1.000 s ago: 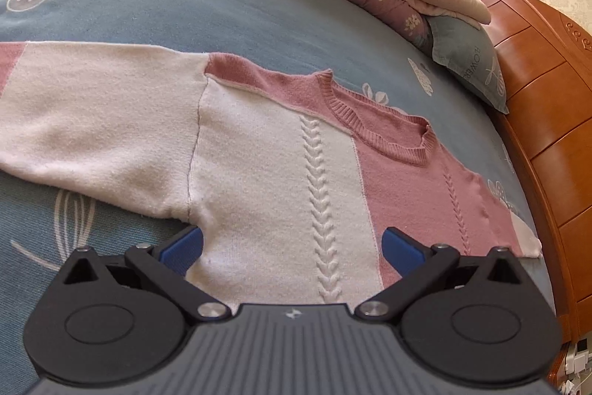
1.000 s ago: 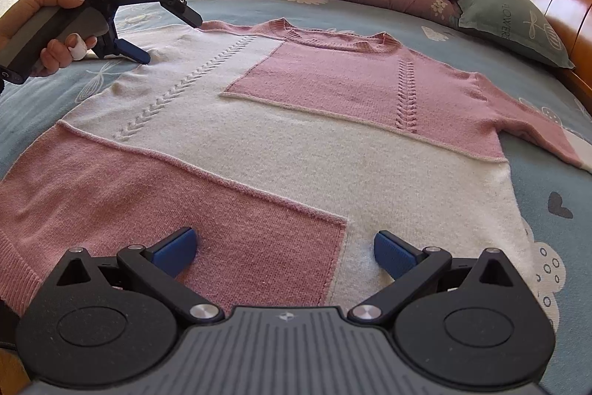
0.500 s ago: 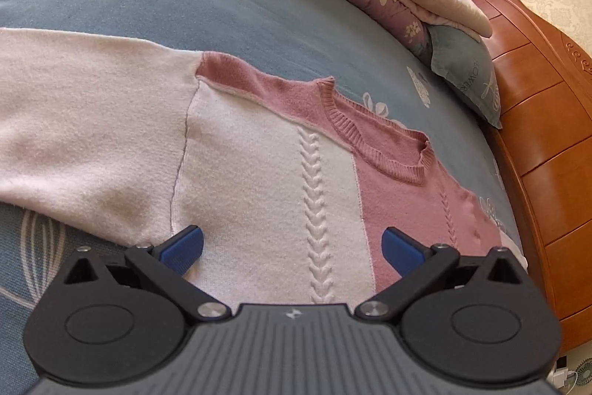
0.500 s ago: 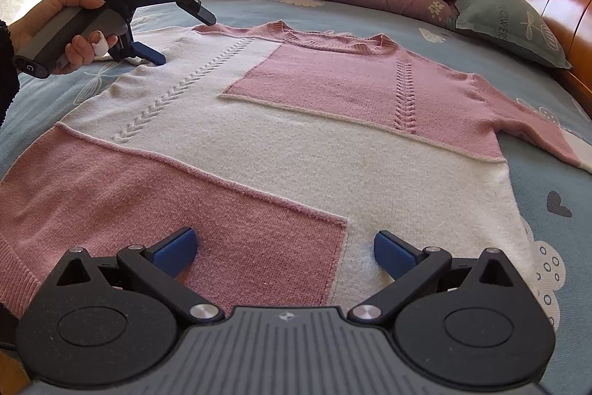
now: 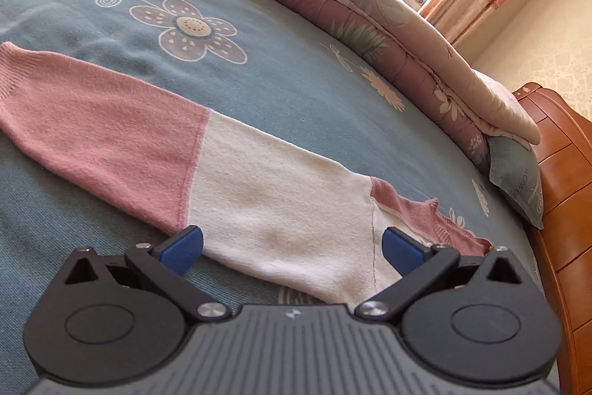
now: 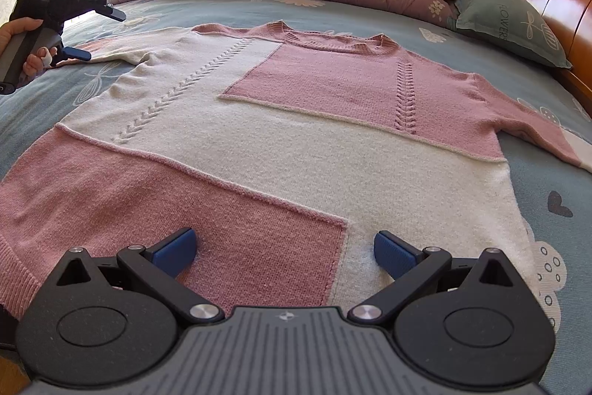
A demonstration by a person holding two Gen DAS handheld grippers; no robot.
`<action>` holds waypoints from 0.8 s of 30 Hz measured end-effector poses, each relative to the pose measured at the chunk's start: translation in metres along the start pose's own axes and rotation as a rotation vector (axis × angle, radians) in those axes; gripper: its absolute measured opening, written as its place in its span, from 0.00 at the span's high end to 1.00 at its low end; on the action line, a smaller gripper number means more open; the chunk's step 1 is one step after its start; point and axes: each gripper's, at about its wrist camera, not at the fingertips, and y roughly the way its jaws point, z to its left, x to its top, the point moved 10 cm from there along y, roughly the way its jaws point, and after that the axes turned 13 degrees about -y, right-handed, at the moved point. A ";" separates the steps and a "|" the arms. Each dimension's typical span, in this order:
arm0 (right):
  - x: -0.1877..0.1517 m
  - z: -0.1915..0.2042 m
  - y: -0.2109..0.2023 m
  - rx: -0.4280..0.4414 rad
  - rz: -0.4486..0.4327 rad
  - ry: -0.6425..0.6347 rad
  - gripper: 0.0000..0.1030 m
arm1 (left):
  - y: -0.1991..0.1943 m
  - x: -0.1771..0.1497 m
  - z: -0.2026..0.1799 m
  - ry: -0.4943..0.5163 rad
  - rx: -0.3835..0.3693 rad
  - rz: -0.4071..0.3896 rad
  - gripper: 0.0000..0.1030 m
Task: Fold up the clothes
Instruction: 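Move the left tool along the sweater sleeve toward its pink cuff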
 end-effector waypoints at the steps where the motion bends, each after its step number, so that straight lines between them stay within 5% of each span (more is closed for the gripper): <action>1: 0.000 0.000 0.000 0.000 -0.001 0.001 0.00 | -0.003 0.003 0.007 -0.008 0.002 -0.004 0.01; 5: 0.001 0.000 0.001 -0.001 -0.005 0.003 0.00 | -0.007 0.014 0.033 -0.041 0.040 -0.032 0.01; 24: 0.001 -0.001 0.001 0.007 -0.020 0.001 0.00 | -0.013 0.079 0.093 -0.262 -0.083 -0.220 0.01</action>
